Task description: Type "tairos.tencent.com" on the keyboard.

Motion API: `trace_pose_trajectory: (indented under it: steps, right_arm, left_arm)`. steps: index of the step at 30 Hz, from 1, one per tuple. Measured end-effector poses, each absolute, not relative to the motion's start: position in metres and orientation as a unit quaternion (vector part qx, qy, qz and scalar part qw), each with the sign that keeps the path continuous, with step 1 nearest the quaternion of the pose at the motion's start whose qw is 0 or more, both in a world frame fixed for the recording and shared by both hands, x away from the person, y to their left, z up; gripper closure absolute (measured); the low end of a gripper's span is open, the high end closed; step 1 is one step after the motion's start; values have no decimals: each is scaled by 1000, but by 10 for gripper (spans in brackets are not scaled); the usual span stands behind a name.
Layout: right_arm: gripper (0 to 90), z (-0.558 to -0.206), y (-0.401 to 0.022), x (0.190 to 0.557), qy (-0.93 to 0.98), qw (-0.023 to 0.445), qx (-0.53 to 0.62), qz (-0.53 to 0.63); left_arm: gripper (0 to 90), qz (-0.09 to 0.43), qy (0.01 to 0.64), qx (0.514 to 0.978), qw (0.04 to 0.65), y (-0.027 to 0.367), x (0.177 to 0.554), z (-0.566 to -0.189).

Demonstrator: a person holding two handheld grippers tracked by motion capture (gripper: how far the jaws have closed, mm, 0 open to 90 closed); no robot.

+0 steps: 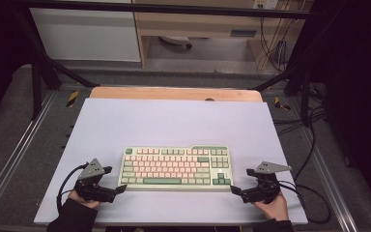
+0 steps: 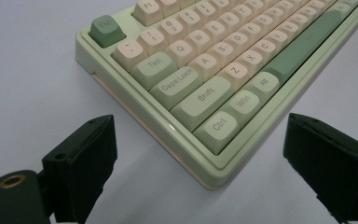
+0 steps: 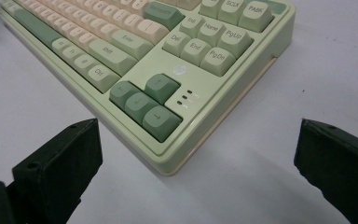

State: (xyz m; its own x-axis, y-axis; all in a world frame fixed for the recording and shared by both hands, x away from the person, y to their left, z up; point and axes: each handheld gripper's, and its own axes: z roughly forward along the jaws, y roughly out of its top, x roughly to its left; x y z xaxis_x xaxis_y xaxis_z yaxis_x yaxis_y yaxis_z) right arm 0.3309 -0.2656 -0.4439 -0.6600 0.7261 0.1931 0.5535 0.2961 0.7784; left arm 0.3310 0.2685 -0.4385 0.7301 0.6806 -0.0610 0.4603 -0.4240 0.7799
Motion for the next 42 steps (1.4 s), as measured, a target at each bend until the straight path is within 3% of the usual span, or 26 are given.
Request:
trace_pose_trajectory:
  steps: [19, 42]
  right_arm:
    - [15, -444, -265, 330, 798, 99, 403, 438]
    - [15, -443, -265, 330, 799, 99, 403, 436]
  left_arm:
    - [128, 136, 343, 827, 424, 269, 329, -433]
    - [532, 134, 355, 823, 422, 258, 331, -420]
